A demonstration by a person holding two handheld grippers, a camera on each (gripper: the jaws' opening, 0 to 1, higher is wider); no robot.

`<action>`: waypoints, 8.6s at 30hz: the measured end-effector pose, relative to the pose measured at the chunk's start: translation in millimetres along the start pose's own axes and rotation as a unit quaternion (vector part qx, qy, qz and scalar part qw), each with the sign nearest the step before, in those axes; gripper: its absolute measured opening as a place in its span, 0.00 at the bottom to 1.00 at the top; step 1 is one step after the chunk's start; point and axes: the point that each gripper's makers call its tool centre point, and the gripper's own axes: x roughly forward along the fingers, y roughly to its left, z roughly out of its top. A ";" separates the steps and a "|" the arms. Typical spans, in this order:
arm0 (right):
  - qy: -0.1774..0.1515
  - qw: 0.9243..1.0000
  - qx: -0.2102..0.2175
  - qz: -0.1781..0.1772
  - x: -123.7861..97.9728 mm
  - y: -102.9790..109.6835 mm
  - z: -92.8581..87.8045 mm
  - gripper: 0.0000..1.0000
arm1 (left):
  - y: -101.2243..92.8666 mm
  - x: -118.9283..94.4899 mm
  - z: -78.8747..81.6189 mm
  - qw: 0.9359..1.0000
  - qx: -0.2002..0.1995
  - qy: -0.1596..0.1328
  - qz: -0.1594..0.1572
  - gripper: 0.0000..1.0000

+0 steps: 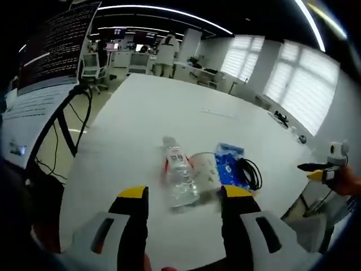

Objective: Arrange the tabletop items into an orderly group along one side of the table until the central work area is clear of visible clutter.

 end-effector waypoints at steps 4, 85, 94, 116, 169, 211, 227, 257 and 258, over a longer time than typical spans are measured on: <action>0.000 1.000 0.004 -0.001 -0.2 0.6 0.0 0.73 | 6.3 14.0 -2.9 0.999 -0.035 0.009 0.020 0.49; 0.016 1.000 -0.004 0.018 15.4 12.5 5.8 0.72 | 24.9 13.5 -64.5 0.992 -0.082 0.082 0.050 0.34; 0.011 1.000 -0.001 0.019 13.1 14.1 4.0 0.72 | 27.2 11.5 -62.9 0.992 -0.050 0.096 0.057 0.33; 0.011 1.000 -0.002 0.016 13.8 15.0 0.4 0.72 | 24.3 30.5 -63.3 0.987 0.068 0.119 0.078 0.32; 0.013 1.000 0.001 0.013 8.4 10.7 -9.6 0.72 | -12.3 37.7 -61.8 0.993 -0.084 0.080 -0.028 0.35; 0.011 1.000 0.015 -0.004 3.9 6.2 -11.9 0.72 | -3.7 84.6 -58.9 0.982 0.047 0.179 0.019 0.41; 0.015 1.000 0.007 0.012 18.9 13.5 -5.0 0.72 | 12.4 61.0 -21.7 0.991 0.049 0.119 0.034 0.39; 0.014 1.000 0.004 0.017 19.5 16.2 -5.2 0.72 | 21.1 41.2 -7.0 0.992 0.089 0.078 0.036 0.39; 0.014 1.000 0.003 0.017 19.8 16.0 -5.3 0.72 | 20.5 39.7 -7.3 0.992 0.091 0.077 0.036 0.39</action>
